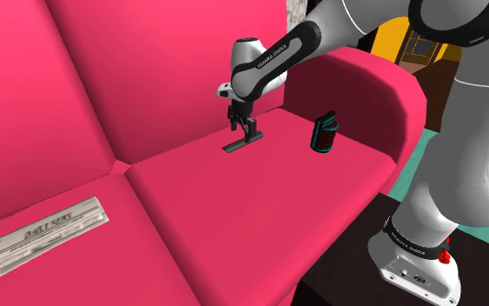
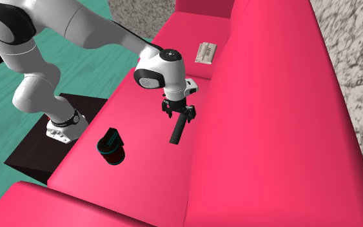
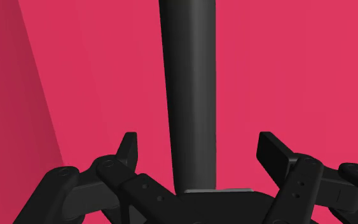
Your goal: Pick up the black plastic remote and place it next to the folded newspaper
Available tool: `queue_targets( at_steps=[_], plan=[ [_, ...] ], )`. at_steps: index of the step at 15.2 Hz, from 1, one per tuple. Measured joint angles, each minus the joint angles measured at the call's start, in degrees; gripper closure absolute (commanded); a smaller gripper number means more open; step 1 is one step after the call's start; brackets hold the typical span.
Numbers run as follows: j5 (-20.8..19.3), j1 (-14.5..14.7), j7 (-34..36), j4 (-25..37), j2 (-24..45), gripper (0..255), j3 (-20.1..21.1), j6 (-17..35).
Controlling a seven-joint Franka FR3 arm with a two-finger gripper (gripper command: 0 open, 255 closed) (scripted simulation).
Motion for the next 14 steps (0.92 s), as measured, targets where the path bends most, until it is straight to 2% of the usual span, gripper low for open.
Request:
queue_targets(
  at_steps=[5,11,12,14],
  plan=[
    [0.6,-0.1,-0.6,-0.7,2.5,0,0.3,3.2],
    [0.8,-0.2,-0.7,-0.7,3.0,0,0.3,3.7],
    [0.8,-0.2,-0.7,-0.7,3.0,255,0.3,3.7],
    [0.8,-0.2,-0.7,-0.7,2.8,255,0.3,3.2]
  ],
)
